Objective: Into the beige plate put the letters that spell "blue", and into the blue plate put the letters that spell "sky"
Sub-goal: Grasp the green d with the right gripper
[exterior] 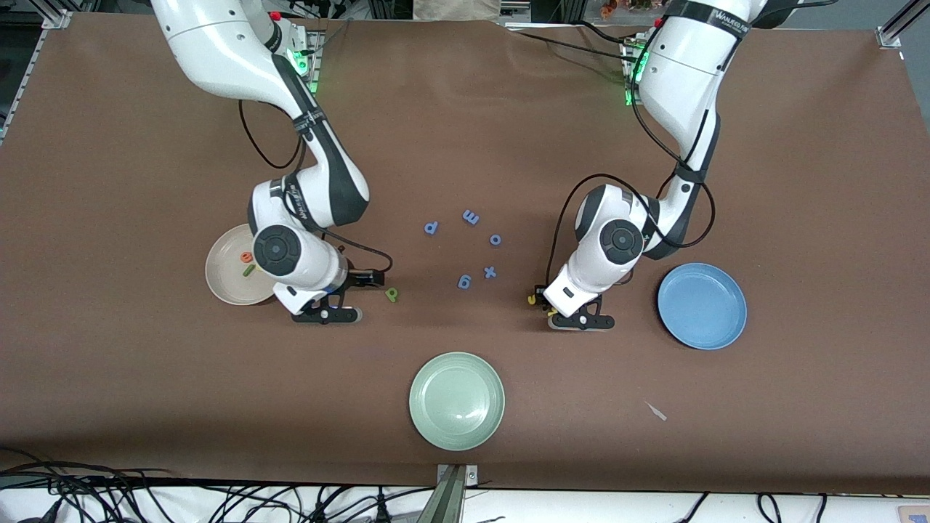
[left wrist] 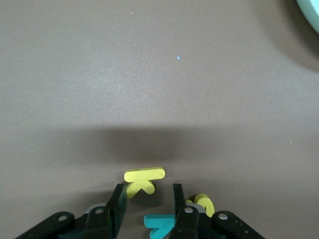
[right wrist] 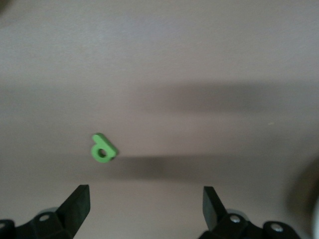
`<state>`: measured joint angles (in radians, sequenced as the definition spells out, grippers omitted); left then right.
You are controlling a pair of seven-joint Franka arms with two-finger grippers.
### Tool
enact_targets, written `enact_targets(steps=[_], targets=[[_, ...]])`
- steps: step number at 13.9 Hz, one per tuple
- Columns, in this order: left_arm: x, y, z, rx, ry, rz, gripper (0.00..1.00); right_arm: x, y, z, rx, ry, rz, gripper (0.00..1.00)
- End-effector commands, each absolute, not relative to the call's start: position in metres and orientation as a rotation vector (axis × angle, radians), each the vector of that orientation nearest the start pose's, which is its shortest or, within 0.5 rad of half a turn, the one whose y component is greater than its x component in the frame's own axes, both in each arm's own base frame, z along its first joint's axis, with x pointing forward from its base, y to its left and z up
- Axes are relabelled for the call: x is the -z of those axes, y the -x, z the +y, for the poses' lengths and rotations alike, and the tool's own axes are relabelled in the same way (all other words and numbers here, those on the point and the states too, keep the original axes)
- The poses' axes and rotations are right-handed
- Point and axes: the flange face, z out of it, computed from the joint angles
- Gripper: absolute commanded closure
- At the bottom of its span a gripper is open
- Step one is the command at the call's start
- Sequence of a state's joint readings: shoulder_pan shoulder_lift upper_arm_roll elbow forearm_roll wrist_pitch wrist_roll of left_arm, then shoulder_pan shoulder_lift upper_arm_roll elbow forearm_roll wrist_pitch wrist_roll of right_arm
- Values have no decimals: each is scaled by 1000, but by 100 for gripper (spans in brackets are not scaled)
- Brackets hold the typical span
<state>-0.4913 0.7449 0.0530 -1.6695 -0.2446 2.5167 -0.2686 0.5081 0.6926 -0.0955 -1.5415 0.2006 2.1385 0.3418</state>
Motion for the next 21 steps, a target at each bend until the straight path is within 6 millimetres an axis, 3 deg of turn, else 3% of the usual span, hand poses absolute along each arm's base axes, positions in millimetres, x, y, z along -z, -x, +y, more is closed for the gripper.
enact_targets(steps=[1,5,10,11,15,18,20,21], targets=[[-176,-629,-297,120,3307,-20,53,-221,-630,331,-142,3061,112,0],[-170,-627,-295,109,3300,-17,51,-201,-622,345,-146,3071,107,0],[-167,-626,-294,103,3296,-16,51,-184,-626,345,-80,3069,73,0],[-166,-625,-294,102,3294,-7,57,-180,-626,346,-70,3068,67,0],[-166,-626,-291,110,3290,76,100,-173,-625,347,-74,3069,42,2],[-172,-630,-286,123,3285,68,100,-172,-624,347,-76,3069,37,23],[-197,-634,-279,125,3293,47,100,-169,-622,350,-82,3071,30,39],[-211,-636,-257,86,3291,13,100,-168,-622,350,-84,3072,30,49]])
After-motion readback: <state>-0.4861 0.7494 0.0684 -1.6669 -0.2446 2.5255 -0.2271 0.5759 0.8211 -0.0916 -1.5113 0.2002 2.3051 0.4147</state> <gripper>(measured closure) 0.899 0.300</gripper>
